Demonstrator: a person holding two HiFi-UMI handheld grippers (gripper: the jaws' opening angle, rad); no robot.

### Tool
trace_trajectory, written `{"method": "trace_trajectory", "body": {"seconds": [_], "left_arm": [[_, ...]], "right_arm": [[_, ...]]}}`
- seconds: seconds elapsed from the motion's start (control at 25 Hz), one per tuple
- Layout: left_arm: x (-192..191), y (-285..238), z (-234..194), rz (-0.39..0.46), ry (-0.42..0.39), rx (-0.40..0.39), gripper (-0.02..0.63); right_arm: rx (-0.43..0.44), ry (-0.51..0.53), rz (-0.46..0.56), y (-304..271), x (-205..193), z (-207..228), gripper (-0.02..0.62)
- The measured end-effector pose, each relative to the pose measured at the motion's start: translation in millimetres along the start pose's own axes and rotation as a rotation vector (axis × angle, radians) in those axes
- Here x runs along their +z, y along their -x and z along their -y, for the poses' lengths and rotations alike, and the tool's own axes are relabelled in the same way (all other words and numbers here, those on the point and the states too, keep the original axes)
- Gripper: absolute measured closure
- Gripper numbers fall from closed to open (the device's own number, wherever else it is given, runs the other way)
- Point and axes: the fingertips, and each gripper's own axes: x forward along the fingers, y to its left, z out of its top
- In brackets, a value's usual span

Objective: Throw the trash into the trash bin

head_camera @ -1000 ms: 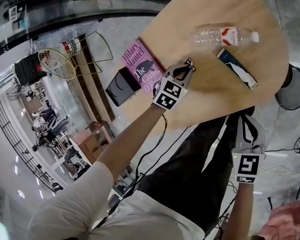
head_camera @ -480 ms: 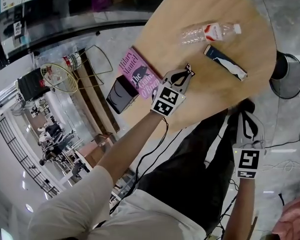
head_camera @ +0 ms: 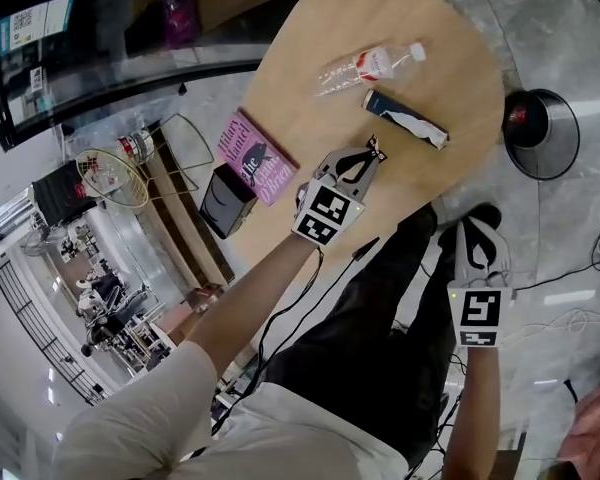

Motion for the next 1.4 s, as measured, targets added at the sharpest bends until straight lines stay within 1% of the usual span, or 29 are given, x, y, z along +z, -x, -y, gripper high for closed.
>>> {"method": "trace_trajectory", "body": {"seconds": [0.16, 0.48, 0.72, 1.08, 1.24, 1.4], "left_arm": [[29, -8, 24, 0.028, -0.042, -0.028, 0.583], [77, -36, 89, 0.067, -0.089, -0.090, 0.583], [98, -66, 129, 0.067, -0.128, -0.137, 0.583], [133, -113, 187, 0.075, -0.166, -0.193, 0.583], [144, -139, 207, 0.074, -0.167, -0.209, 0.583], [145, -162, 223, 0.055, -0.162, -0.225, 0.583]], "right_arm": [[-0.030, -0.036, 0.011, 13, -13, 22, 0.584], [-0.097, -0.108, 0.042, 37, -42, 80, 0.584], [-0.147, -0.161, 0.064, 51, -61, 118, 0.584], [-0.166, -0.204, 0.071, 62, -90, 151, 0.584], [-0.178, -0.223, 0.081, 67, -99, 167, 0.584], [-0.199, -0.245, 0.089, 72, -111, 186, 0.584]]}}
